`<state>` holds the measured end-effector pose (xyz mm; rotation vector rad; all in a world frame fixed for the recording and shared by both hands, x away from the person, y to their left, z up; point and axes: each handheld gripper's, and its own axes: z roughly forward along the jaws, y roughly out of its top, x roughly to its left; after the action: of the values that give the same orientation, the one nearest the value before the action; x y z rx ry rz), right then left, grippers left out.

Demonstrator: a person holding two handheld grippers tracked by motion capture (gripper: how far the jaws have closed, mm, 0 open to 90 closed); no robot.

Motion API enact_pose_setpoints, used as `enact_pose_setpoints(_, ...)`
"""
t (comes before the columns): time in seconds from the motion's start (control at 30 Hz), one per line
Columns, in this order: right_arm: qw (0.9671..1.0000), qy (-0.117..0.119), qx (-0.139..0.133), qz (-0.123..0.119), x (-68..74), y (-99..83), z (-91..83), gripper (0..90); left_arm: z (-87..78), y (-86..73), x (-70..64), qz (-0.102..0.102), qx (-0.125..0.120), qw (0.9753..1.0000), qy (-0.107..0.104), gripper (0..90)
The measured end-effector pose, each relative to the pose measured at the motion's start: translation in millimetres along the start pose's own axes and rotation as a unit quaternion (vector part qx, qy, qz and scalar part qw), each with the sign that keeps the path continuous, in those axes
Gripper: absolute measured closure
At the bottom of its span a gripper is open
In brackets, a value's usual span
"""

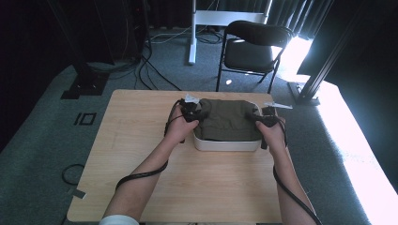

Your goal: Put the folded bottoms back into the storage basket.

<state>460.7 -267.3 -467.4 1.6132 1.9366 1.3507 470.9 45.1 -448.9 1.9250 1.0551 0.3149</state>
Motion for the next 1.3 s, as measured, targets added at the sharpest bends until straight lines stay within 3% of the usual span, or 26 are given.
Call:
enact_pose_setpoints(0.2,0.9998,-0.014,0.010,-0.007,-2.0,-2.8,10.2,80.8,14.3,-6.8,5.5,-0.001,0.038,0.9991,0.018,73.0)
enact_pose_setpoints(0.33,0.9993,-0.024,0.026,-0.008,-4.0,-7.3,17.0,80.7,21.2,-13.6,8.8,-0.008,0.059,0.9980,0.019,73.1)
enact_pose_setpoints(0.37,0.9991,-0.026,0.032,-0.006,-5.0,-8.8,18.9,80.7,21.7,-14.2,9.1,-0.014,0.058,0.9981,0.016,73.9)
enact_pose_setpoints(0.53,0.9980,-0.040,0.046,-0.016,-4.4,-10.2,22.5,78.1,22.5,-13.0,7.8,-0.007,0.061,0.9978,0.024,74.2)
enact_pose_setpoints(0.63,0.9975,-0.046,0.051,-0.020,-5.0,-10.0,23.4,69.0,20.8,-11.9,7.1,-0.003,0.046,0.9984,0.032,69.9)
enact_pose_setpoints(0.67,0.9981,-0.043,0.041,-0.014,-5.6,-8.7,22.3,58.8,20.0,-11.9,6.7,0.002,0.040,0.9987,0.030,65.3)
enact_pose_setpoints(0.77,0.9981,-0.053,0.018,-0.027,-3.0,-5.0,18.1,52.1,17.5,-12.7,5.3,0.013,0.016,0.9995,0.024,56.0)
enact_pose_setpoints(0.9,0.9986,-0.032,-0.005,-0.041,3.5,0.9,11.0,37.9,14.9,-15.1,3.8,0.041,-0.012,0.9990,0.015,43.6)
enact_pose_setpoints(0.97,0.9984,-0.021,-0.008,-0.052,7.9,3.0,8.4,32.9,14.8,-17.0,3.3,0.045,-0.026,0.9987,0.002,34.9)
enact_pose_setpoints(1.03,0.9969,-0.008,-0.012,-0.077,11.7,4.5,6.6,27.0,12.8,-18.1,2.5,0.043,-0.040,0.9983,-0.006,33.0)
enact_pose_setpoints(1.13,0.9956,-0.004,-0.019,-0.091,17.4,5.2,3.7,23.3,9.5,-18.1,1.5,0.038,-0.040,0.9985,0.000,27.0)
enact_pose_setpoints(1.17,0.9955,-0.001,-0.023,-0.092,18.5,5.4,2.6,22.1,7.9,-18.2,0.7,0.031,-0.033,0.9989,0.012,26.8)
enact_pose_setpoints(1.23,0.9945,-0.002,-0.038,-0.098,20.9,5.8,-0.5,21.0,5.7,-19.7,0.5,0.035,-0.032,0.9987,0.016,19.8)
enact_pose_setpoints(1.3,0.9943,-0.007,-0.045,-0.096,22.9,5.1,-2.8,20.8,3.2,-21.7,-1.3,0.044,-0.037,0.9982,0.015,18.5)
